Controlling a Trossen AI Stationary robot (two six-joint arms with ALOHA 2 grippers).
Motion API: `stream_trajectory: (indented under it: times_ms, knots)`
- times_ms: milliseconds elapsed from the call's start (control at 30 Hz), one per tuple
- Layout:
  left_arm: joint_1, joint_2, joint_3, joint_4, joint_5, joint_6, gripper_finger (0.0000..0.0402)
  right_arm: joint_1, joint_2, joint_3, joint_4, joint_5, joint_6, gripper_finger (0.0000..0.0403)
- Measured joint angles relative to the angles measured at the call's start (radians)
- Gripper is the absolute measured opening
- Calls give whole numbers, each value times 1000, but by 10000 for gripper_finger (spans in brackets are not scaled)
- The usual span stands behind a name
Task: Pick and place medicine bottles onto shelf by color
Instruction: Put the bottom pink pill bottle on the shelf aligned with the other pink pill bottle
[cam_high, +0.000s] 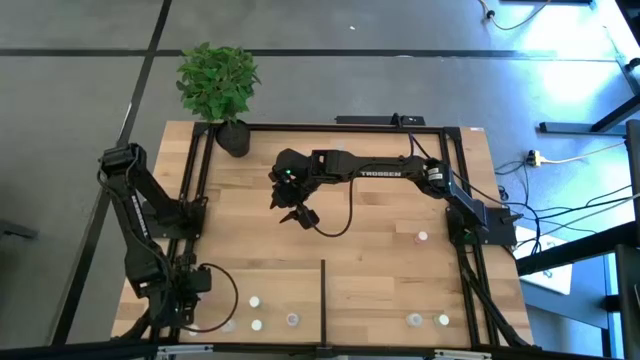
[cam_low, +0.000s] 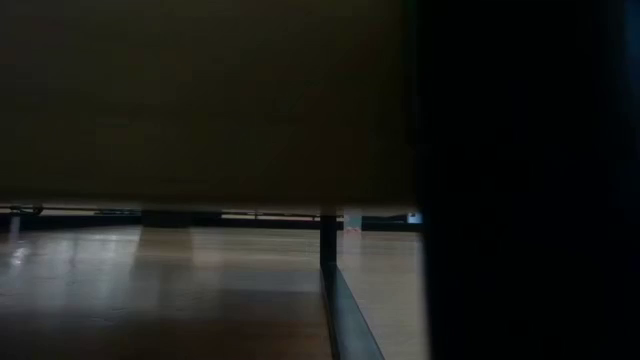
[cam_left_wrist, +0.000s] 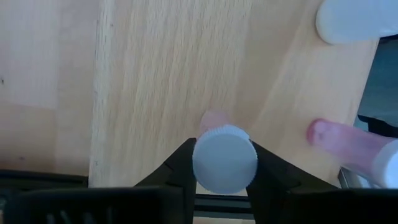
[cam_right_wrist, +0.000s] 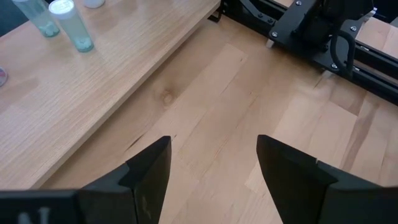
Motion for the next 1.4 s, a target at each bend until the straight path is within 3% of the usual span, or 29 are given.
stream_trajectory:
  times_ms: [800, 1400]
  knots:
    - [0, -3, 0, 18, 0, -27, 228, 0, 0, 0, 0, 0, 0, 239]
    - [0, -178, 0, 26, -1, -27, 234, 0, 0, 0, 0, 0, 0, 239]
